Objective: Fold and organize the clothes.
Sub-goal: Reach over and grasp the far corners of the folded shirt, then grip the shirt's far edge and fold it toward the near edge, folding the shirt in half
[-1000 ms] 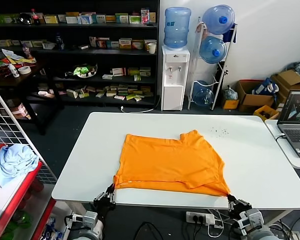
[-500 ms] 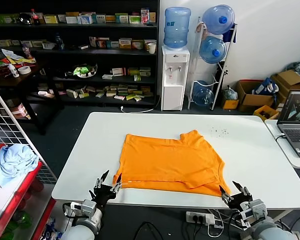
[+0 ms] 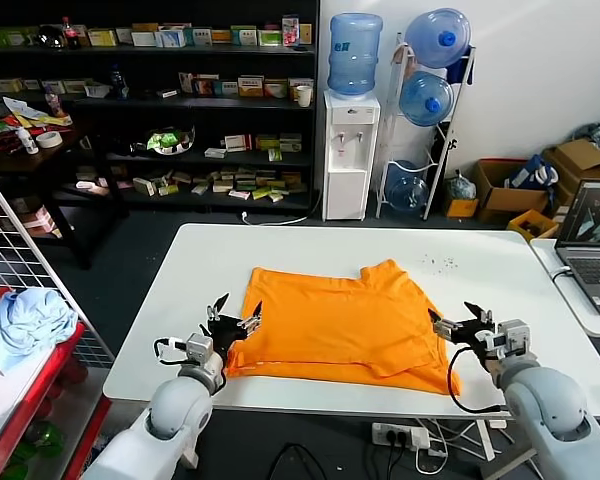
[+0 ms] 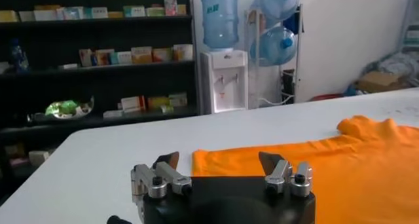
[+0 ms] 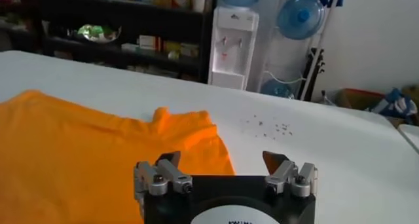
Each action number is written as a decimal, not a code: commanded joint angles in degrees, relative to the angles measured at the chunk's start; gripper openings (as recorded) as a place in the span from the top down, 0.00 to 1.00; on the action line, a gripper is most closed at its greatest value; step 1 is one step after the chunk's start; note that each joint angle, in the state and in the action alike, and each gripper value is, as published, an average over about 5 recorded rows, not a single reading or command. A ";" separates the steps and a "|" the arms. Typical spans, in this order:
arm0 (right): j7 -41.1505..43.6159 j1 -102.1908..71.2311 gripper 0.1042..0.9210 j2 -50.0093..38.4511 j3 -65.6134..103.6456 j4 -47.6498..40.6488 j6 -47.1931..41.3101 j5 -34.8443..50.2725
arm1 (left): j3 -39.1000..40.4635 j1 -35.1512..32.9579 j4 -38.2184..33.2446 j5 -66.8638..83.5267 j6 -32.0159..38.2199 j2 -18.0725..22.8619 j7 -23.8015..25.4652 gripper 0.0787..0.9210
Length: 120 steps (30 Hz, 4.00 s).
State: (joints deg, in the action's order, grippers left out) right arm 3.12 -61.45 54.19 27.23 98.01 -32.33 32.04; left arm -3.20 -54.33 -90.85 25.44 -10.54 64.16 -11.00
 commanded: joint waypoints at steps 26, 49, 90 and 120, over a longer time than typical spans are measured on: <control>11.92 28.83 0.12 13.45 -9.80 -40.59 8.78 -9.39 | 3.77 24.17 32.50 2.80 -6.81 13.10 2.75 0.12; 10.79 29.68 0.32 15.13 -9.09 -45.88 10.83 -12.58 | 2.56 24.81 37.35 0.20 -6.59 15.13 3.05 0.13; 4.67 11.34 0.98 7.50 -7.90 -16.76 10.48 -10.91 | 3.07 6.42 6.89 1.63 -4.29 1.00 -1.02 0.98; -0.51 -15.84 0.89 3.87 -1.81 4.50 7.98 -18.62 | -2.44 -18.52 -12.02 -0.02 -0.10 -3.79 -4.93 0.89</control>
State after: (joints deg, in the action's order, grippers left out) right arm 3.94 -72.79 58.22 24.94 99.00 -23.77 14.97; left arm -4.82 -67.37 -100.23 26.05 -14.91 59.78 -15.58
